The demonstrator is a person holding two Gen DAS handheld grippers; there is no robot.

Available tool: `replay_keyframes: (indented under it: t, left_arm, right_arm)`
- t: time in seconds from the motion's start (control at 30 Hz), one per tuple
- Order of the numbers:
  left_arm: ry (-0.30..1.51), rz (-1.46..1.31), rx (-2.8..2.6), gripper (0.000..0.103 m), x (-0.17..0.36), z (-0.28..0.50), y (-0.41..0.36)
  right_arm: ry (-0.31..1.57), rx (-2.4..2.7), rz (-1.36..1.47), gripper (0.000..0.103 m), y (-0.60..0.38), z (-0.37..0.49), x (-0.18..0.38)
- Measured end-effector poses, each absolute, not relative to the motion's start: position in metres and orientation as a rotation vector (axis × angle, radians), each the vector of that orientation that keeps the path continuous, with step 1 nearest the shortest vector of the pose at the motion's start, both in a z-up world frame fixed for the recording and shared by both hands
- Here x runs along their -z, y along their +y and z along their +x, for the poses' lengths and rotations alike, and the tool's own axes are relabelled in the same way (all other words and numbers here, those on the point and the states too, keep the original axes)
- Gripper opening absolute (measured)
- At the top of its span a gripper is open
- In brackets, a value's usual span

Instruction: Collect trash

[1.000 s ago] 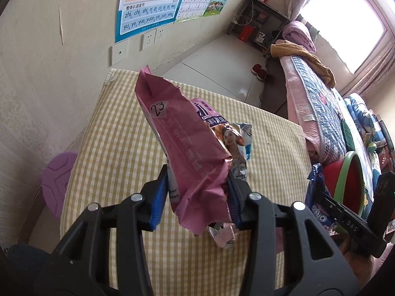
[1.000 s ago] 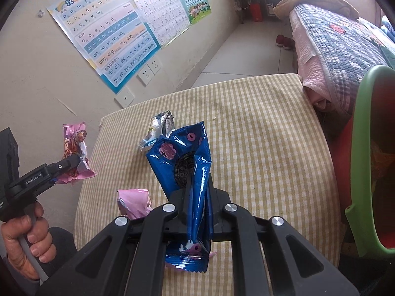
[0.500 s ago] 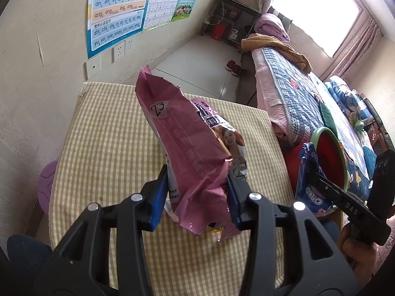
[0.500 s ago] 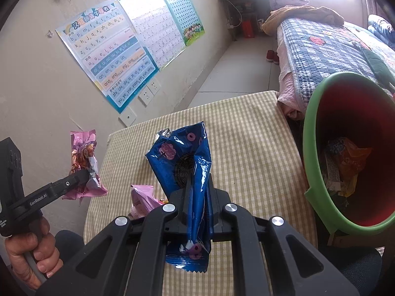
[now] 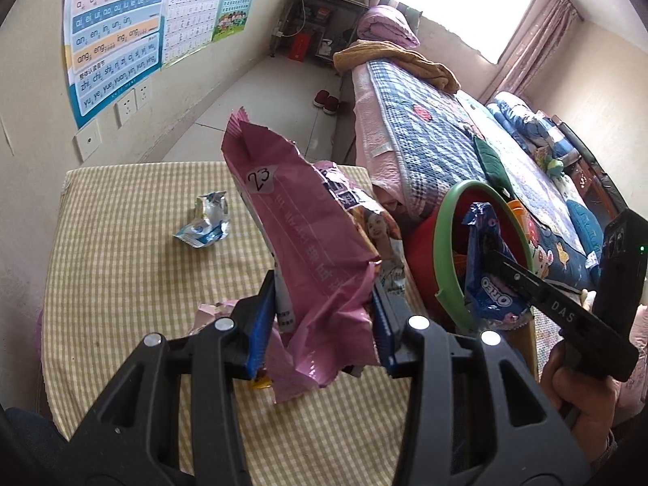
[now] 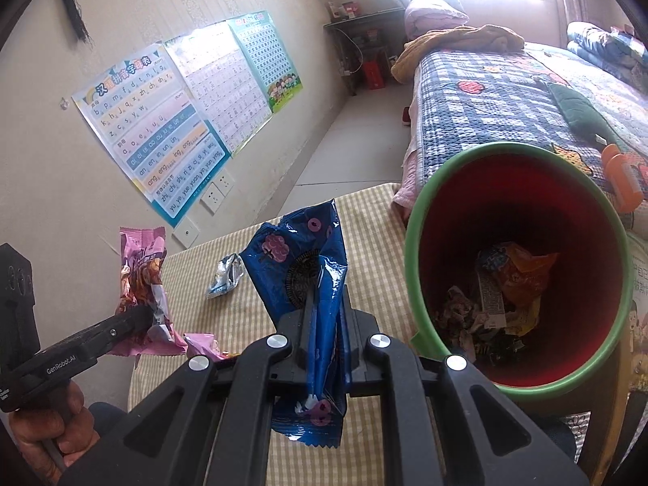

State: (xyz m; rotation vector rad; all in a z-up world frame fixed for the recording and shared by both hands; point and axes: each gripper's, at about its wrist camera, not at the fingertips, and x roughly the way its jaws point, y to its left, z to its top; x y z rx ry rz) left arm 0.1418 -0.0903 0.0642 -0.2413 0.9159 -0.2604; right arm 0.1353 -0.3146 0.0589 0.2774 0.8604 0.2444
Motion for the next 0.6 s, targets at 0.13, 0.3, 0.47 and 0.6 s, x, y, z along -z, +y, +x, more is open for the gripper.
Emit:
replay_keyframes:
  t: [0.13,0.3,0.47,0.6]
  left_arm:
    - [0.914,-0.209,0.325,0.041,-0.068,0.148,-0.122]
    - [0.918,-0.174,0.381,0.041,-0.069,0.156,-0.157]
    - [0.922,-0.142,0.433,0.041,-0.07,0.161,-0.189]
    - [0.924,-0.114,0.486,0.041,-0.071,0.164,-0.215]
  right_arm:
    - [0.851,-0.202,0.295,0.009,-0.34,0.134,-0.059]
    - [0.828,-0.138,0.301,0.009,-0.373,0.129,-0.062]
    - [0.811,-0.076,0.332,0.009,-0.411,0.124,-0.063]
    - [0.798,-0.039,0.35,0.009,-0.436,0.121,-0.062]
